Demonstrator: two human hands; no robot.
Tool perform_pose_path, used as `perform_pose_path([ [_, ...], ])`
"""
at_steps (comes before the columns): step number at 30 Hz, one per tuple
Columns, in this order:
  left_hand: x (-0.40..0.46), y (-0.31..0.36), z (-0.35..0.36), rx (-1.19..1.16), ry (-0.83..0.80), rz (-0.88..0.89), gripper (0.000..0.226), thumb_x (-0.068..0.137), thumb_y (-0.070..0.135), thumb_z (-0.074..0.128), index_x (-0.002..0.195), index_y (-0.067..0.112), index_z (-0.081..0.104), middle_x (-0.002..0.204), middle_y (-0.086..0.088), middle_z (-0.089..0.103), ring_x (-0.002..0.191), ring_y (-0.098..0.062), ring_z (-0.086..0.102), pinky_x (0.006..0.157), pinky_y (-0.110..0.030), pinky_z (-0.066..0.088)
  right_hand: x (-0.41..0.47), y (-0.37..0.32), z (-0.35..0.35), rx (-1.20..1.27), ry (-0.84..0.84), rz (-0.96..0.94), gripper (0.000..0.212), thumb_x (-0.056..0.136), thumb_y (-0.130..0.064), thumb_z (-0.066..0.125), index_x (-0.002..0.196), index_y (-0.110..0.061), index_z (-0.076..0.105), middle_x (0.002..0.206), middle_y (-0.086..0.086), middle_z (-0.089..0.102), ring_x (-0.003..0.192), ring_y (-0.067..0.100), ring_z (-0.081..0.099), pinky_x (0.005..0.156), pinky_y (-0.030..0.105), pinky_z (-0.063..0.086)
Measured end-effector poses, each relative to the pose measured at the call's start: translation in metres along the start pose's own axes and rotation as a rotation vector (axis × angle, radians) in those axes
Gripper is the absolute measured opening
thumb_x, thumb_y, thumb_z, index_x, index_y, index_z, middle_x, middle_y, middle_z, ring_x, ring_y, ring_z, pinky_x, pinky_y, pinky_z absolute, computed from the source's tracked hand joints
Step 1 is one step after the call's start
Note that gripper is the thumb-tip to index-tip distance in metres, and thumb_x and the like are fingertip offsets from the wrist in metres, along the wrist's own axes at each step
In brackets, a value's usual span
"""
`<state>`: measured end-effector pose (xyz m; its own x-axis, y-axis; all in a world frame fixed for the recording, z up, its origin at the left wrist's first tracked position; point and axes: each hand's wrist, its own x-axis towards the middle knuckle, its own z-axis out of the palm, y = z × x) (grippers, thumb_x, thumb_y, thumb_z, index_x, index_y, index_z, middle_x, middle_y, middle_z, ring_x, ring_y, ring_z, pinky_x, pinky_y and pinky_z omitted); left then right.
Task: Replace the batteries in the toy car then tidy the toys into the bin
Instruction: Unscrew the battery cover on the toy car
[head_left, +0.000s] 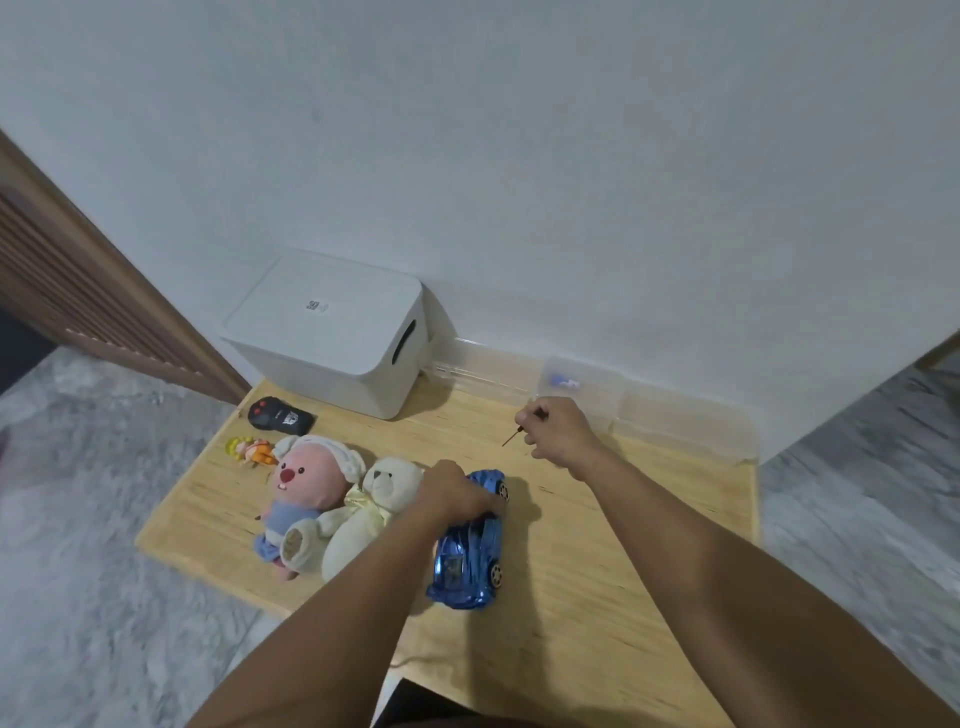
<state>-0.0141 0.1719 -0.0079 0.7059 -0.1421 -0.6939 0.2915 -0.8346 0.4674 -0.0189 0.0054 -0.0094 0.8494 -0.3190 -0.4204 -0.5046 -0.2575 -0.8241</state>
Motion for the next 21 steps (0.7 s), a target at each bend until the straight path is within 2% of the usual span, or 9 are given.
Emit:
perform_pose_path([
  [2,0.0,0.007,-0.014,-0.34,-0.119,-0.072,0.045,0.065,0.024,0.083,0.099,0.002,0.064,0.087,-0.012,0.068,0.072,-0.023,0.065,0.057,-0.028,0.054,0.0,-0.004,-0.005,0.035,0.034,-0.019,0.012,0.097,-0.018,0.055,0.092,-0.01,0.063,0.087,0.002,0.062,0.07,0.011,0.06,0.068,0.032,0.054],
  [4,0.0,0.011,-0.028,-0.619,-0.237,-0.104,0.039,0.075,0.022,0.076,0.104,0.003,0.059,0.097,-0.015,0.062,0.084,-0.029,0.062,0.072,-0.037,0.056,-0.001,-0.007,-0.011,0.087,0.089,-0.053,0.005,0.093,-0.015,0.06,0.092,-0.01,0.063,0.087,0.005,0.063,0.065,0.012,0.059,0.063,0.029,0.053],
  [5,0.001,0.012,-0.033,-0.747,-0.266,-0.102,0.037,0.079,0.021,0.073,0.106,0.002,0.056,0.102,-0.017,0.058,0.088,-0.032,0.06,0.079,-0.042,0.055,-0.002,-0.009,-0.014,0.12,0.118,-0.066,0.007,0.09,-0.014,0.065,0.095,-0.01,0.063,0.087,0.007,0.064,0.064,0.013,0.06,0.062,0.028,0.052],
  [7,0.004,0.011,-0.041,-0.941,-0.287,-0.095,0.043,0.08,0.021,0.07,0.113,0.0,0.052,0.107,-0.02,0.055,0.092,-0.035,0.059,0.078,-0.045,0.055,-0.005,-0.014,-0.02,0.19,0.158,-0.072,0.023,0.082,-0.013,0.075,0.099,-0.009,0.06,0.086,0.009,0.065,0.063,0.015,0.063,0.061,0.028,0.052],
  [8,0.004,0.011,-0.043,-0.996,-0.305,-0.1,0.047,0.079,0.023,0.07,0.115,-0.001,0.052,0.109,-0.02,0.056,0.093,-0.036,0.059,0.077,-0.044,0.054,-0.007,-0.017,-0.022,0.224,0.172,-0.067,0.029,0.078,-0.013,0.079,0.098,-0.009,0.059,0.084,0.009,0.066,0.062,0.016,0.065,0.061,0.031,0.052],
  [10,0.002,0.01,-0.045,-1.052,-0.344,-0.107,0.054,0.075,0.029,0.069,0.117,0.0,0.053,0.113,-0.022,0.059,0.098,-0.037,0.058,0.086,-0.044,0.051,-0.01,-0.024,-0.025,0.284,0.197,-0.059,0.034,0.071,-0.012,0.084,0.092,-0.009,0.057,0.082,0.01,0.069,0.061,0.018,0.066,0.065,0.036,0.055],
  [12,0.001,0.009,-0.046,-1.111,-0.34,-0.089,0.048,0.077,0.031,0.065,0.113,0.0,0.056,0.111,-0.021,0.06,0.098,-0.037,0.057,0.092,-0.042,0.047,-0.012,-0.03,-0.027,0.323,0.204,-0.059,0.034,0.069,-0.012,0.085,0.087,-0.01,0.057,0.082,0.012,0.071,0.062,0.02,0.069,0.067,0.038,0.057],
  [16,-0.004,0.01,-0.042,-1.227,-0.287,-0.058,0.041,0.08,0.03,0.055,0.108,0.001,0.06,0.096,-0.017,0.066,0.082,-0.032,0.061,0.081,-0.039,0.05,-0.016,-0.041,-0.024,0.37,0.195,-0.088,0.029,0.074,-0.011,0.081,0.088,-0.011,0.055,0.082,0.014,0.072,0.064,0.023,0.071,0.065,0.037,0.058],
  [21,-0.007,0.015,-0.043,-1.218,-0.316,0.032,0.044,0.083,0.037,0.057,0.109,0.003,0.066,0.098,-0.017,0.069,0.081,-0.032,0.063,0.077,-0.039,0.052,-0.021,-0.05,-0.016,0.372,0.185,-0.139,0.024,0.077,-0.009,0.078,0.088,-0.012,0.056,0.078,0.014,0.071,0.063,0.023,0.071,0.063,0.036,0.058],
])
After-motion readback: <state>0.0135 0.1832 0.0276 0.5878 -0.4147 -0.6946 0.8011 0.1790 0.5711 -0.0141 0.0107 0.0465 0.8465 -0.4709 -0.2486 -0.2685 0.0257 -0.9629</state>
